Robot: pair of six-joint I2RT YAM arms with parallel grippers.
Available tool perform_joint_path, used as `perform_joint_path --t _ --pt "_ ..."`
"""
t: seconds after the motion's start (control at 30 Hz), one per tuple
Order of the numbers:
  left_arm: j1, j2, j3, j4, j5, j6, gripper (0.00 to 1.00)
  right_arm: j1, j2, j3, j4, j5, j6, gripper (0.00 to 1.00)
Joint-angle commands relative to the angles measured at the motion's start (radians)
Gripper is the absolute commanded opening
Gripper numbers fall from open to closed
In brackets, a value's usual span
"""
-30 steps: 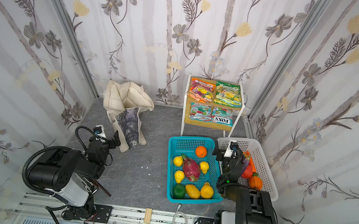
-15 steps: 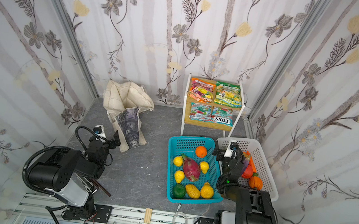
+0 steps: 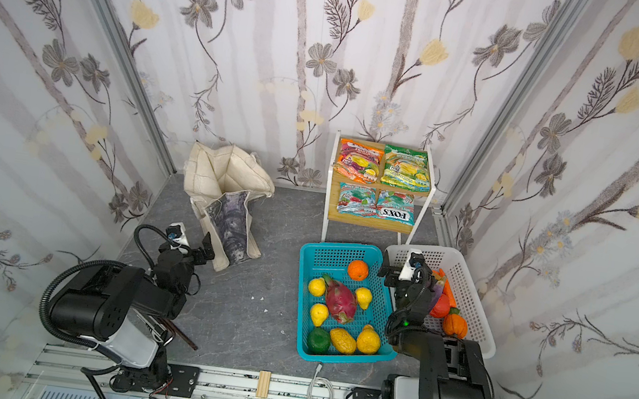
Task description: Place the food into the grocery bag and tie it
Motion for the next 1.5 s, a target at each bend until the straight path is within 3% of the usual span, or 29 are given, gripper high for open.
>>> perform_joint_path --t 0.0,0.17,0.27,0.4,0.57,0.7,0.77,0.83,0.93,1.1,1.23,1.47 --pt "0.006 0.002 0.003 0.052 0.008 -0.005 1.0 0.001 -0.003 0.003 0.035 -0.012 -0.001 1.0" --pt "0.009 -0.053 -0.022 0.051 -0.013 -0.018 1.0 0.0 -0.016 -0.01 0.052 0.012 0.008 1.0" --pt "0.009 -0.175 -0.08 0.05 -0.071 -0.037 1.0 0.001 -0.086 0.024 -0.069 -0.003 -0.005 1.0" --pt "0.011 -0.375 -0.141 0.0 -0.228 -0.116 1.0 0.004 -0.199 0.089 -0.264 0.041 0.004 1.0" --pt "0.011 -0.607 0.0 -0.416 -0.251 -0.213 1.0 0.004 -0.313 0.149 -0.39 0.088 0.139 1.0" --pt "0.012 -0.773 0.114 -0.636 -0.293 -0.333 1.0 0.0 -0.393 0.188 -0.474 0.138 0.374 1.0" --pt "0.022 -0.847 0.181 -0.719 -0.261 -0.365 1.0 0.0 -0.412 0.21 -0.496 0.057 0.393 1.0" --pt "0.05 -0.885 0.255 -0.77 -0.153 -0.404 1.0 0.0 -0.414 0.223 -0.472 -0.08 0.385 1.0" --pt "0.065 -0.831 0.433 -0.908 0.024 -0.437 1.0 0.002 -0.399 0.243 -0.413 -0.251 0.413 1.0" --pt "-0.005 -0.632 0.755 -1.134 0.181 -0.327 1.0 0.071 -0.351 0.329 -0.491 -0.304 0.386 1.0" --pt "-0.132 -0.403 1.044 -1.367 0.177 -0.148 1.0 0.174 -0.313 0.383 -0.547 -0.274 0.292 1.0" --pt "-0.334 0.002 1.49 -1.723 -0.032 0.11 1.0 0.258 -0.258 0.467 -0.638 -0.29 0.255 1.0"
